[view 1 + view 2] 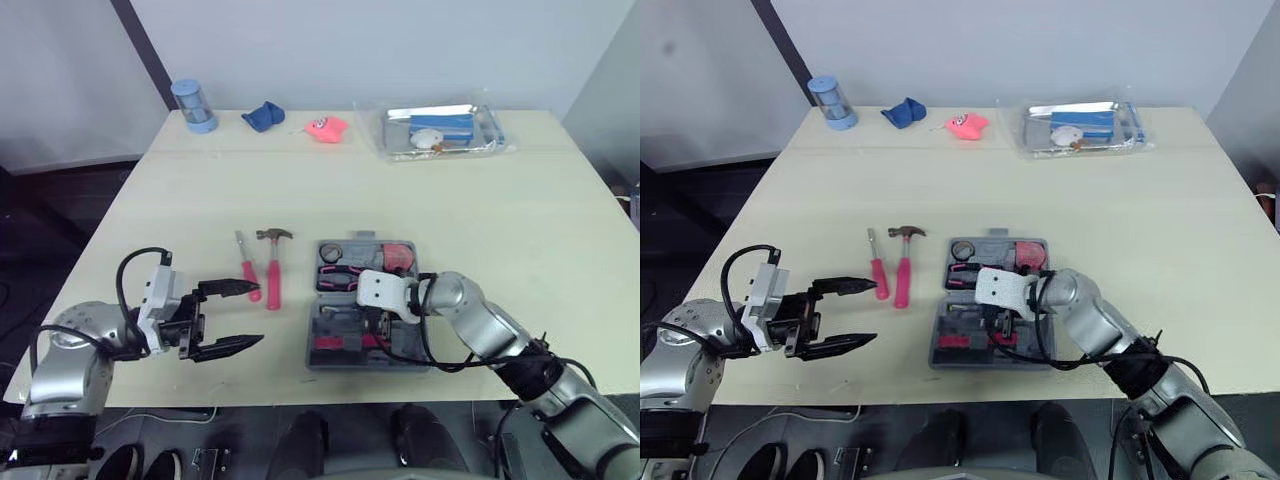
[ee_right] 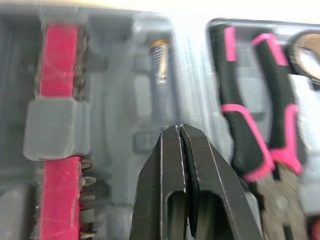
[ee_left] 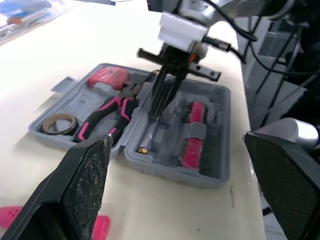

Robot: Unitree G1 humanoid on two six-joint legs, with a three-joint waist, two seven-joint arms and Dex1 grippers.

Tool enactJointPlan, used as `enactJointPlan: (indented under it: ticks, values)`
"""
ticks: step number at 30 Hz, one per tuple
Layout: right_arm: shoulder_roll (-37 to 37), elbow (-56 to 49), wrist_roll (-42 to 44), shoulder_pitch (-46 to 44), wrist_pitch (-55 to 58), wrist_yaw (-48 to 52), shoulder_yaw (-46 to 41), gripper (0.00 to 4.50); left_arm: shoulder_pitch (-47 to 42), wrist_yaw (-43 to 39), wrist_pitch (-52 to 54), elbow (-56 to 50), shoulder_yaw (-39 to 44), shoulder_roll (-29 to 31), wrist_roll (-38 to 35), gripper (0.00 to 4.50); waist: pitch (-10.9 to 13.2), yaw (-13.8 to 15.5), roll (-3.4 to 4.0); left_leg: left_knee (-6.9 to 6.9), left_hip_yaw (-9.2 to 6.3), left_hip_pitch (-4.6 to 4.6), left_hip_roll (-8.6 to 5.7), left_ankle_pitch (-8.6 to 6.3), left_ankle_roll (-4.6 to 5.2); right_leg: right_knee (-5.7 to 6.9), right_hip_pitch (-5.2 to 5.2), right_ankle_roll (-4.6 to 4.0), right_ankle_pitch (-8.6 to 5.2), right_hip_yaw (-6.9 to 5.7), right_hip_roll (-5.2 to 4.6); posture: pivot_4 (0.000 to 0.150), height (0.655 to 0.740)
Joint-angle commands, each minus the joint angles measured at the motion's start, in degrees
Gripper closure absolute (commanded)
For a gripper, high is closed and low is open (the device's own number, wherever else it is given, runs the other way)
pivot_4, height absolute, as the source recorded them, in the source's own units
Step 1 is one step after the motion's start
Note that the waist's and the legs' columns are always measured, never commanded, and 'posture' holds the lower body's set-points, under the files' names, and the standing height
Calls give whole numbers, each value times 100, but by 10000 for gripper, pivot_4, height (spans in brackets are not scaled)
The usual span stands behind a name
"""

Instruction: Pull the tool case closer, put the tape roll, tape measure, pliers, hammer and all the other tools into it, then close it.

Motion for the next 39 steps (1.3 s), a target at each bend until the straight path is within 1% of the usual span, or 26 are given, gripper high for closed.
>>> enactJointPlan:
  ticks: [1,3,4,6,8,10,12,14,15,18,20,22,24,25,26,32,39]
  values:
    - [-4,-682,583,268,-315,-180,-950,44421,78,211,18,-90,293,-58,-119,0,0,0,0,0,0,1,0,0,0,0,0,0,0,0,0,1500,7400]
    - [-19,-812,817,530,-471,-247,-1316,44421,104,311,-8,-36,346,-65,-73,0,0,2,-1,-1,-1,2,0,0,0,1,1,0,0,0,1,1500,7400]
    - [-23,-915,1041,787,-602,-254,-1612,44421,104,500,-21,70,380,-70,41,0,0,3,-1,-1,0,2,0,0,0,0,1,0,0,0,1,1500,7400]
    - [-56,-1252,1483,1541,-515,-365,-2375,44421,254,940,45,147,583,-215,56,0,0,46,-1,-1,0,2,0,0,0,0,1,0,0,0,1,1500,7400]
    - [-243,-1371,1662,2201,-673,-376,-2869,44421,444,1198,35,159,715,-335,87,0,1,74,0,-7,2,4,0,-1,0,-6,4,0,-1,1,-1,1500,7400]
    - [-418,-1243,1800,2752,-1108,-321,-3379,44421,569,1411,54,189,817,-441,78,0,3,97,-3,-6,15,-2,-3,-1,0,-14,1,1,-1,5,-10,1500,7400]
    - [-512,-1135,1950,3063,-1271,-322,-3724,44421,624,1557,65,221,894,-510,69,0,3,109,-4,-5,17,2,-3,-1,0,-8,2,1,0,8,-9,1500,7400]
    - [-510,-1024,2224,3359,-1458,-242,-4048,44421,706,1659,71,265,989,-571,57,0,3,105,-5,-5,17,17,-2,-1,0,0,12,1,0,8,-6,1500,7400]
    - [-523,-868,2409,3711,-1657,-98,-4380,44421,840,1734,55,342,1072,-619,69,0,3,98,-5,-5,17,22,1,-1,0,2,15,0,0,9,-3,1500,7400]
    - [-571,-516,2737,4428,-2003,169,-4994,36757,1088,1936,15,515,1267,-738,109,0,1,112,-3,-9,18,26,3,-1,0,-3,22,-1,-1,11,-1,1500,7400]
    - [-570,-346,2906,4707,-2185,325,-5187,26672,1195,2005,27,564,1355,-794,87,0,2,110,-4,-11,22,20,2,-1,0,-15,22,-1,-2,13,-3,1500,7400]
    - [-555,-189,3015,4891,-2342,427,-5317,17612,1298,2053,32,624,1421,-842,64,0,2,99,-5,-10,28,23,3,-1,1,-13,22,0,-1,18,-4,1500,7400]
    - [-548,-31,3092,5042,-2483,505,-5421,5561,1406,2077,29,689,1484,-874,47,0,1,96,-5,-10,35,34,4,-1,1,-8,25,0,-2,25,-2,1500,7400]
    - [-548,24,3125,5100,-2548,545,-5454,1277,1448,2074,29,708,1512,-880,42,0,0,98,-5,-10,36,37,5,-1,1,-6,27,0,-2,26,-2,1500,7400]
    - [-530,80,3181,5146,-2591,552,-5509,421,1481,2095,49,713,1559,-890,19,0,0,100,-6,-10,36,37,5,-1,1,-6,27,-1,-2,26,0,1500,7400]
    - [-527,444,3297,5394,-2885,640,-5678,421,1640,2098,-6,852,1721,-904,50,0,-2,113,-9,-11,36,33,5,-1,0,-10,27,0,-3,27,-1,1500,7400]
    - [-568,538,3402,5453,-2974,653,-5677,421,1706,2179,54,676,1706,-1004,24,0,-3,110,-9,-11,38,35,5,-1,0,-9,27,0,-3,29,0,1500,7400]
